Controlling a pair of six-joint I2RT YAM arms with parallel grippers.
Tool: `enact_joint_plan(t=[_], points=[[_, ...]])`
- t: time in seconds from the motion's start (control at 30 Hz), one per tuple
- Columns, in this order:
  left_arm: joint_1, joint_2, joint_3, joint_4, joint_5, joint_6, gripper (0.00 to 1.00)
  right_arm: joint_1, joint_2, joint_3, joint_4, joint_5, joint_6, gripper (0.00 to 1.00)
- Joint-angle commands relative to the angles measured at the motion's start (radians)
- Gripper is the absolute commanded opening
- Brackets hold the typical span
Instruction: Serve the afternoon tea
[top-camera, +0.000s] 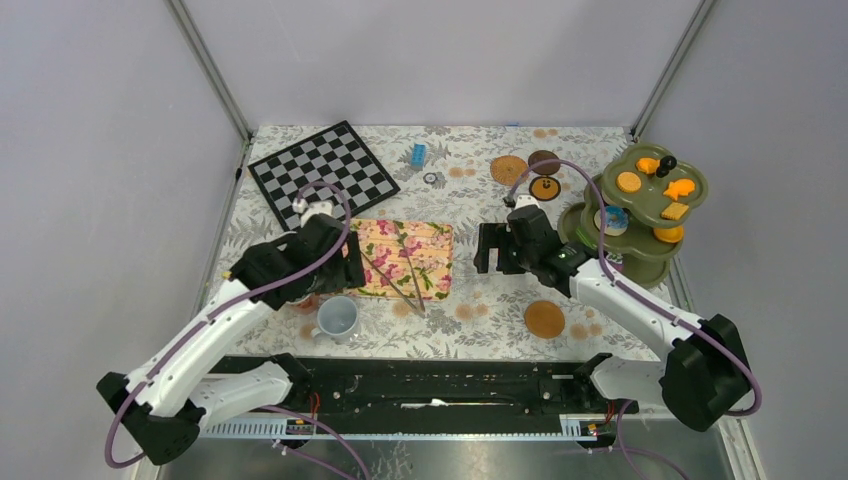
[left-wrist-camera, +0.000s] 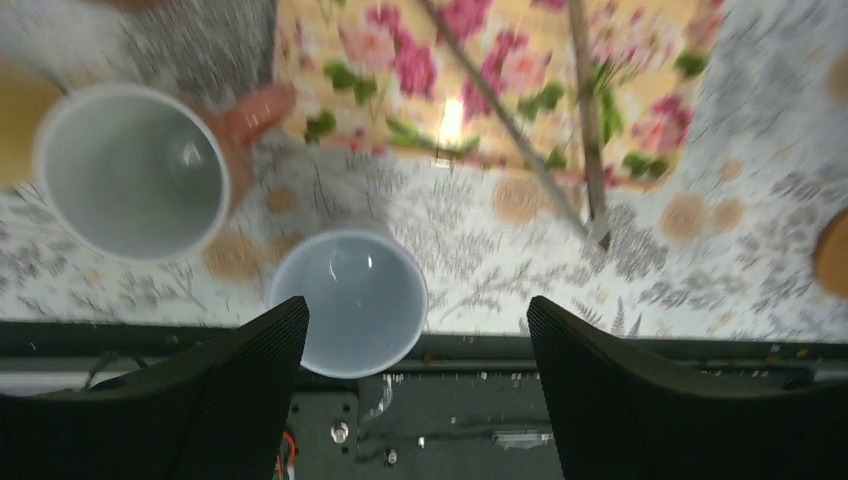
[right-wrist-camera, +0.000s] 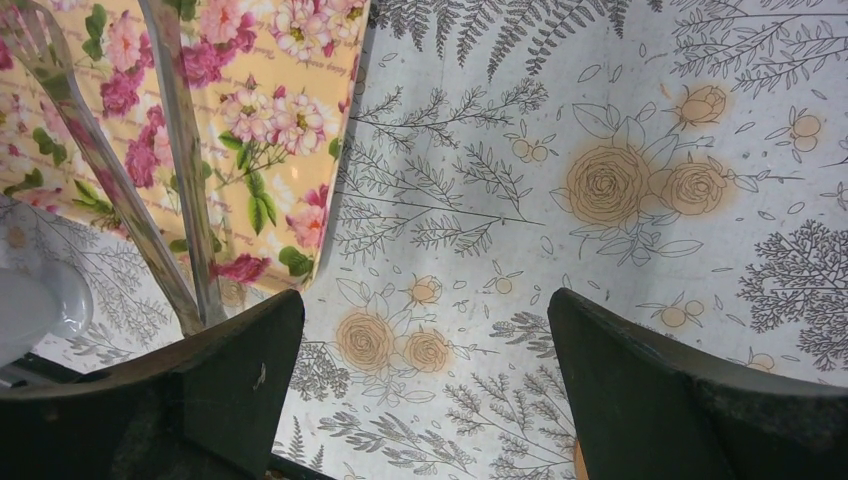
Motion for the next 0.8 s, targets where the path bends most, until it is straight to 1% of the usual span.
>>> enact_joint_plan(t=[0.0,0.07,0.17,0.27,0.43,0.5,0.57,0.7,0.77], points=[[-0.006,0.06,-0.067,-0.007,0.17,-0.016,0.81,0.006,-0.062,-0.022,0.04,-0.021,-0.073,1.0],[-0.028,0.103,-0.079,-0.03,0.156,0.007,0.78,0.006,-0.085,-0.036,0.034,-0.029,-0.089,1.0],[-0.032,0.134,-0.096,-0.045,0.148,-0.023,0.71,0.006,-0.122,-0.062,0.032,-0.025,-0.091,1.0],[-0.038,0.135,-0.142,0.02,0.203,-0.059,0.65,0.006,-0.152,-0.087,0.041,-0.023,-0.082,1.0],[-0.041,0.147,-0.239,0.082,0.139,-0.13,0.55,0.005,-0.158,-0.104,0.053,-0.033,-0.08,1.0],[-0.041,0.144,-0.274,0.116,0.118,-0.154,0.54,0.006,-0.159,-0.106,0.052,-0.035,-0.087,1.0],[-0.041,0.132,-0.302,0.16,0.114,-0.178,0.49,0.006,-0.161,-0.108,0.052,-0.035,-0.089,1.0],[-0.041,0.131,-0.316,0.203,0.087,-0.216,0.4,0.006,-0.161,-0.112,0.052,-0.049,-0.09,1.0],[-0.041,0.131,-0.318,0.218,0.072,-0.225,0.38,0.006,-0.158,-0.116,0.052,-0.057,-0.09,1.0]])
